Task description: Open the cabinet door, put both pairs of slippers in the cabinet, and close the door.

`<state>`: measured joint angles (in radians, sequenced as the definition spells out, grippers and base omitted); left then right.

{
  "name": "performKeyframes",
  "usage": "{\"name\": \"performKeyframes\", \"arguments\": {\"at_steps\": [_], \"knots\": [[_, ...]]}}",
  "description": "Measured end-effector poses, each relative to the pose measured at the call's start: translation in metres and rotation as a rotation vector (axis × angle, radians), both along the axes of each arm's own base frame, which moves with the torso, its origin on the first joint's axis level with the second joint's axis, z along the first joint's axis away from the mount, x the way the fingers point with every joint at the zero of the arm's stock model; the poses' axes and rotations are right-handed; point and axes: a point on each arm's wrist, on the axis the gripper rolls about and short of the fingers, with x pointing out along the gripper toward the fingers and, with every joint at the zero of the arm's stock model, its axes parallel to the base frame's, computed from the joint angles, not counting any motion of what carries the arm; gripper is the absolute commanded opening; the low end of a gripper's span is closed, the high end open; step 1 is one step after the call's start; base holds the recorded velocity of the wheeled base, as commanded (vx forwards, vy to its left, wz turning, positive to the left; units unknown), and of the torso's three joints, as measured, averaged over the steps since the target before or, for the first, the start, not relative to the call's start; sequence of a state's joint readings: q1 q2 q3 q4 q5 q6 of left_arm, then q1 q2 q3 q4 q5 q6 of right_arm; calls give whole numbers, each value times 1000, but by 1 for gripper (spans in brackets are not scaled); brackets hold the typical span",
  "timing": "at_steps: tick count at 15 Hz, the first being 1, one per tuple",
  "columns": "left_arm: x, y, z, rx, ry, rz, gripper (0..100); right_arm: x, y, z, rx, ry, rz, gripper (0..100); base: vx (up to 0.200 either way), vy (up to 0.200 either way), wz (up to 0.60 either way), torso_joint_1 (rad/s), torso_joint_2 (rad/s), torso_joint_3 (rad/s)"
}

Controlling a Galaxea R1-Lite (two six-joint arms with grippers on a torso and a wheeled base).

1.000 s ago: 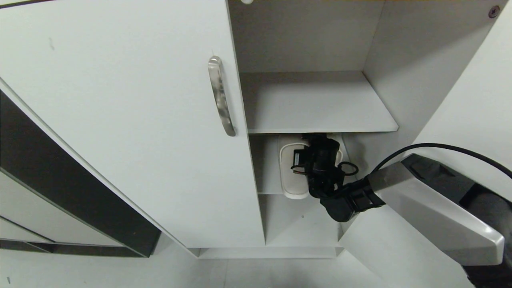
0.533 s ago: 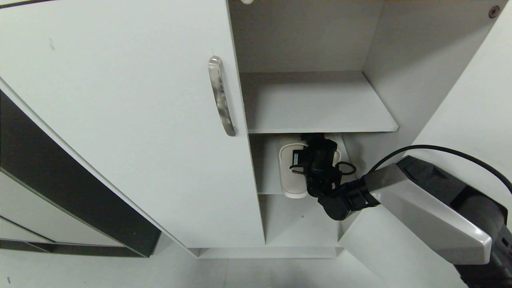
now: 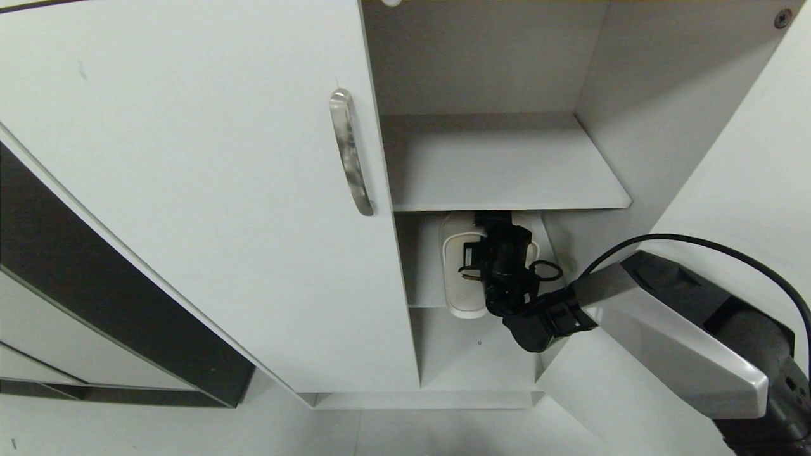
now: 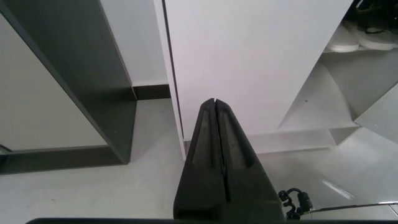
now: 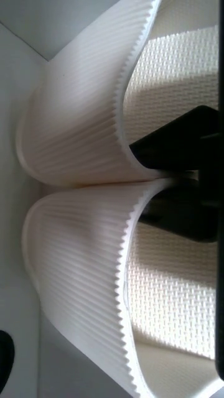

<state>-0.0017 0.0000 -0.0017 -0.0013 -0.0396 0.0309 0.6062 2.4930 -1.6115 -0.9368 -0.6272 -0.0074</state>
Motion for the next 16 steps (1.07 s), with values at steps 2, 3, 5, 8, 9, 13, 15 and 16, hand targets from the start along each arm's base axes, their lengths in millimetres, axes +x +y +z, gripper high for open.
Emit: {"name": "performKeyframes", "arguments": {"at_steps": [2, 3, 5, 8, 9, 13, 15, 16], "knots": [[0, 0, 0, 0, 0, 0, 0, 0, 0, -2, -2, 3, 0, 0, 0, 0, 0, 0, 0, 0], [0, 0, 0, 0, 0, 0, 0, 0, 1, -3, -3, 4, 1, 100, 0, 0, 0, 0, 0, 0], [0, 0, 0, 0, 0, 0, 0, 0, 1, -4, -4, 6, 1, 100, 0, 0, 0, 0, 0, 0], [0, 0, 0, 0, 0, 0, 0, -4, 0, -9, -18, 27, 4, 100, 0, 0, 0, 0, 0, 0], [0, 0, 0, 0, 0, 0, 0, -8, -1, -9, -26, 38, 8, 100, 0, 0, 0, 0, 0, 0], [0, 0, 0, 0, 0, 0, 0, -42, 0, -3, -34, 45, 43, 100, 0, 0, 0, 0, 0, 0], [0, 0, 0, 0, 0, 0, 0, -63, 3, 0, -32, 41, 74, 100, 0, 0, 0, 0, 0, 0], [0, 0, 0, -2, 0, 0, 0, -74, 3, 0, -32, 39, 91, 100, 0, 0, 0, 0, 0, 0]]}}
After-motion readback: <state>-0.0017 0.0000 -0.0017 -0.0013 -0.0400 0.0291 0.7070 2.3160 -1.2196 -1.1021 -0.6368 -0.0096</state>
